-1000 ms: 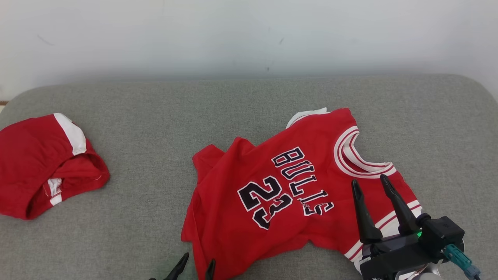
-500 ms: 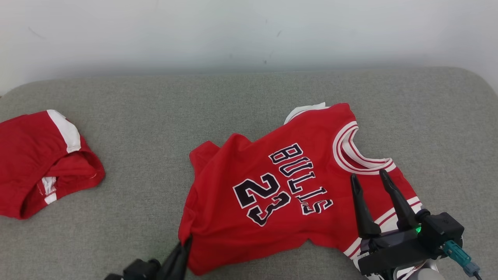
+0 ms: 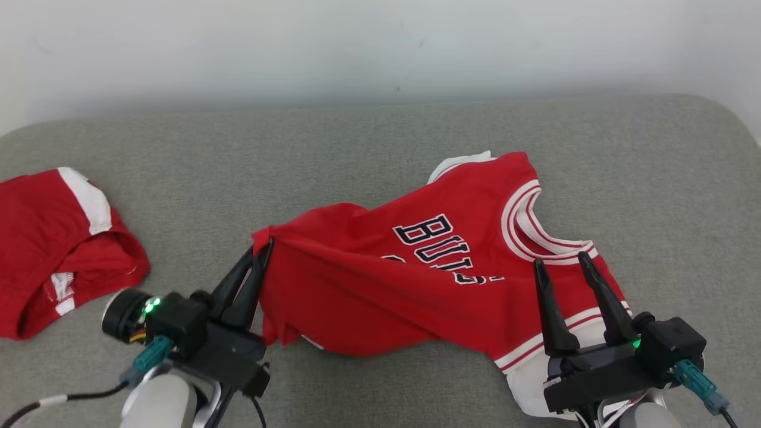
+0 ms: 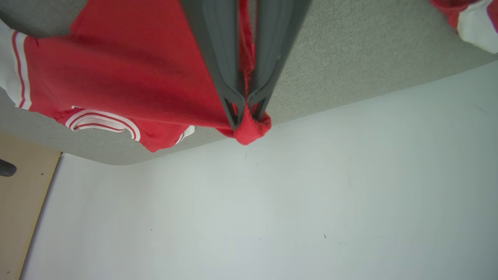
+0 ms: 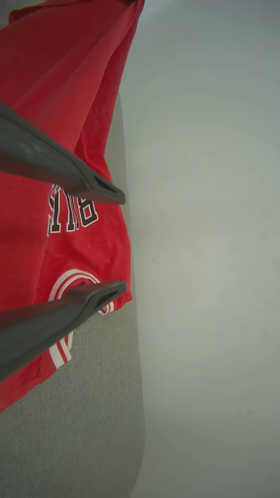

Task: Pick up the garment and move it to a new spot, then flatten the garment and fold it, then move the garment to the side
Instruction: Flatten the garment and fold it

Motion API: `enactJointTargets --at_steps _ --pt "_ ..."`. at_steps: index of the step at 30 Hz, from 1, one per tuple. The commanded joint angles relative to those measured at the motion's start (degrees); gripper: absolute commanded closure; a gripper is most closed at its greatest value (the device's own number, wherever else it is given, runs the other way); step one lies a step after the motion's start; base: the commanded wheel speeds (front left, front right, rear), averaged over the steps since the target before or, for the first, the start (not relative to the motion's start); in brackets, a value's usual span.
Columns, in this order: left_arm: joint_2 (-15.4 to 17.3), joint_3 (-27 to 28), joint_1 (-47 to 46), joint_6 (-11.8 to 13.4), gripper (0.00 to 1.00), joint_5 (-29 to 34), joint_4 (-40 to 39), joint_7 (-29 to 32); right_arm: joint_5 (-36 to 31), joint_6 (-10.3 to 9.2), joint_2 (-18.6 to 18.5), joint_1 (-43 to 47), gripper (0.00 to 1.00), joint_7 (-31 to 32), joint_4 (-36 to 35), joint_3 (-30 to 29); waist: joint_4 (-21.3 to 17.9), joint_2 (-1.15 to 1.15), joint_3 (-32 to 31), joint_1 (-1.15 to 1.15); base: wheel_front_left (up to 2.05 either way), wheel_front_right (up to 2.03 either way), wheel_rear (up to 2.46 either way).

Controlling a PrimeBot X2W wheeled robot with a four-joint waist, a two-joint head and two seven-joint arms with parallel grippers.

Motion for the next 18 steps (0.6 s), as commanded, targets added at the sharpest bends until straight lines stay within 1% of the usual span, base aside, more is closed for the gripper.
enactJointTargets --at_steps 1,6,10,18 --pt "0.5 -0.3 -1.4 -0.2 1.00 -0.1 -0.2 0.5 -0.2 -0.04 0.1 -0.3 0.00 -0.2 0.2 -0.2 -1.0 0.00 0.5 0.00 0.00 0.00 0.00" --pt "1.6 -1.3 -5.6 -0.5 1.00 -1.2 2.6 1.2 -0.6 -0.04 0.4 -1.1 0.00 -0.2 0.8 -0.3 -3.0 0.00 1.8 0.00 0.00 0.00 0.00" --pt "2.9 -1.5 -9.3 -0.7 1.00 -1.5 7.5 0.6 -1.2 -0.04 0.9 -1.6 0.00 -0.2 1.0 -0.4 -4.7 0.00 2.9 0.00 0.00 0.00 0.00" --pt "3.9 -3.4 -18.2 -0.9 1.00 -2.8 17.5 -0.7 -2.0 -0.04 1.0 -2.5 0.00 -0.2 1.9 -0.4 -7.0 0.00 4.8 0.00 0.00 0.00 0.00"
